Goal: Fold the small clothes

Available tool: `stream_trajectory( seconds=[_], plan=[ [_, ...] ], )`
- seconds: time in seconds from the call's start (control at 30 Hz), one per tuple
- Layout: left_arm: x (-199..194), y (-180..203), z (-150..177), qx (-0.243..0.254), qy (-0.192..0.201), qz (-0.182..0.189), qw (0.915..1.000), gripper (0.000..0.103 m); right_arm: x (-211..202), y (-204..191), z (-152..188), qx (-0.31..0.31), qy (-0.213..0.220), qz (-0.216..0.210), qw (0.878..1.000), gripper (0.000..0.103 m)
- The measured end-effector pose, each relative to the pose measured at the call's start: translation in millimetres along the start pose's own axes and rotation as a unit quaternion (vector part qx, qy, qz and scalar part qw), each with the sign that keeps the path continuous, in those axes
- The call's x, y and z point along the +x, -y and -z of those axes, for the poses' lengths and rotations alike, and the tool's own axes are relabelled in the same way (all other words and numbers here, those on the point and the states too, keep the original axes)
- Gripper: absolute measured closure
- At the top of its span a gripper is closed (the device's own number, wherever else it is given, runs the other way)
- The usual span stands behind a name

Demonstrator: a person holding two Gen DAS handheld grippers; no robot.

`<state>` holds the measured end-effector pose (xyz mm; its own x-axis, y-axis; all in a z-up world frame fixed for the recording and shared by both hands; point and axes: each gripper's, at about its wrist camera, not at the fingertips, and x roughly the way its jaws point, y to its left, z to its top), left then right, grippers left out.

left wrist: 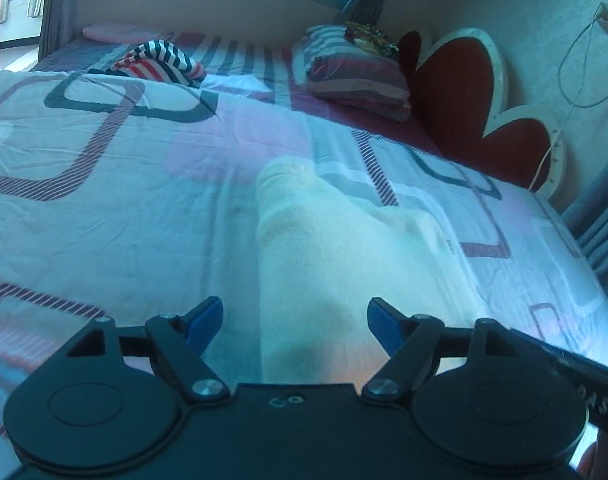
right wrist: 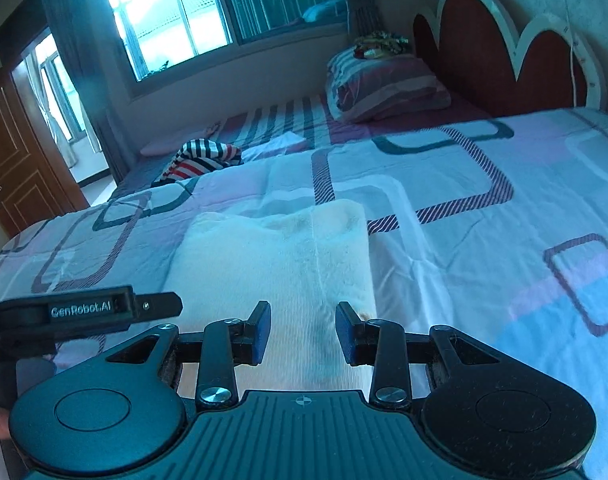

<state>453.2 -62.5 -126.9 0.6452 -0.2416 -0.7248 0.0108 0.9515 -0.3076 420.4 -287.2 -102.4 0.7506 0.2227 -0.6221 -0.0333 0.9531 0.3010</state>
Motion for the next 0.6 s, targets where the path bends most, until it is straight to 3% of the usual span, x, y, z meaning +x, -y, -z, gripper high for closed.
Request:
stream_trajectory(
  seconds=[0.23,0.3,0.6],
  plan=[
    [30.2,-2.8,0.8,0.006,-0.022,0.016,0.9996,0.013,51.9,32.7,-15.6,0.021,-0.024,-0.007,0.999,0.065],
    [34.6,-7.1,1.5,0.0,-0.027,0.026,0.9993,0.009,58.8,42.2,-13.7,0.026,-0.026,-0.007,0.999,0.026],
    [40.4,-4.0,2.5,0.017,-0.024,0.047,0.9985,0.011,70.6,67.9,-2.7,0.081,-0.04,-0.076,0.993,0.025]
  ],
)
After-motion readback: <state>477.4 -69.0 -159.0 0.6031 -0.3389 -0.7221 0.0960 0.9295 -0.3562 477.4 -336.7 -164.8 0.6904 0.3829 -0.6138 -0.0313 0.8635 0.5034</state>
